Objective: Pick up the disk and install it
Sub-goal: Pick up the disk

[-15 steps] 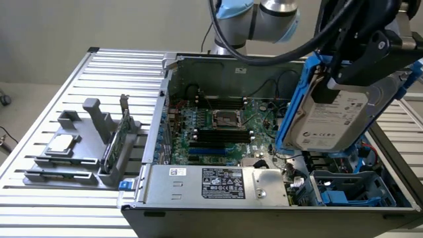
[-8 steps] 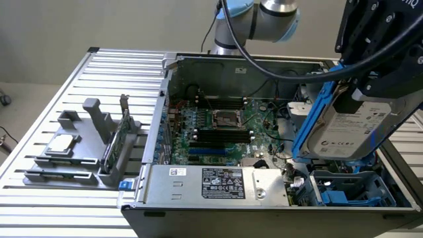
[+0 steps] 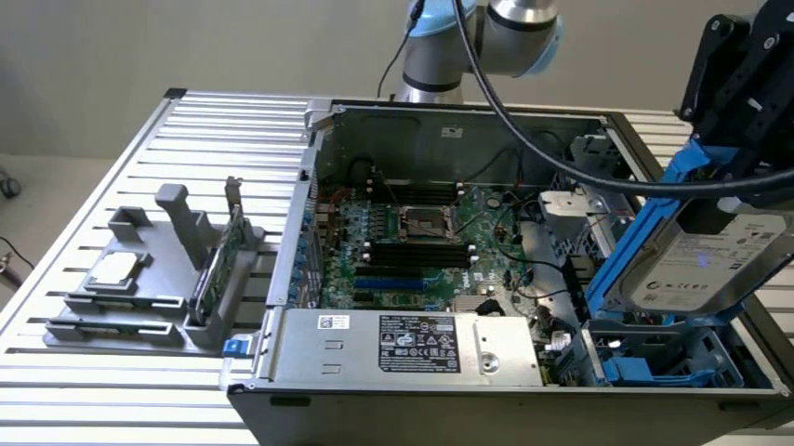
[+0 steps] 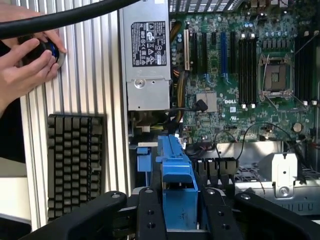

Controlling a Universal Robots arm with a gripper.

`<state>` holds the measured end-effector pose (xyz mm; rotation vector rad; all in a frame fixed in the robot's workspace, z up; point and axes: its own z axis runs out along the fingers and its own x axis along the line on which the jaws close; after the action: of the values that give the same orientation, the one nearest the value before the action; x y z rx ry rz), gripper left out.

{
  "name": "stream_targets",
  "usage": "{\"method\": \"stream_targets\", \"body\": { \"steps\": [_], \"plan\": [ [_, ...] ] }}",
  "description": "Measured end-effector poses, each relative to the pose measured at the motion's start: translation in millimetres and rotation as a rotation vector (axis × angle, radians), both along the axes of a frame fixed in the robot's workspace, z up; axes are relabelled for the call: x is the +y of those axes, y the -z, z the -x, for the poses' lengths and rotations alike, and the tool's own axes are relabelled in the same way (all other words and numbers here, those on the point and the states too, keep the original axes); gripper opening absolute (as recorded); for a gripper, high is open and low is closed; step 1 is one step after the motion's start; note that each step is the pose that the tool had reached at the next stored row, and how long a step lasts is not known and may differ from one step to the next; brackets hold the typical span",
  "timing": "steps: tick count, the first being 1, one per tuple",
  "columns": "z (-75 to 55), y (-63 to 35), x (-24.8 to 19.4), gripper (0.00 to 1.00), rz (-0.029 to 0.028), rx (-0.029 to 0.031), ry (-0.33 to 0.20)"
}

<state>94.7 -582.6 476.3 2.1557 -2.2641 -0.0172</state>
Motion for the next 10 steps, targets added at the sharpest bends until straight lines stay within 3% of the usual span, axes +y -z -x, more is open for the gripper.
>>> {"method": "stream_targets", "body": {
  "steps": [3, 10],
  "plan": [
    [-9.2, 5.5, -0.6, 0.33, -0.0001, 0.0001, 0.000],
    [-12.5, 15.2, -1.7, 0.33, 0.0003, 0.0000, 0.000]
  ]
}}
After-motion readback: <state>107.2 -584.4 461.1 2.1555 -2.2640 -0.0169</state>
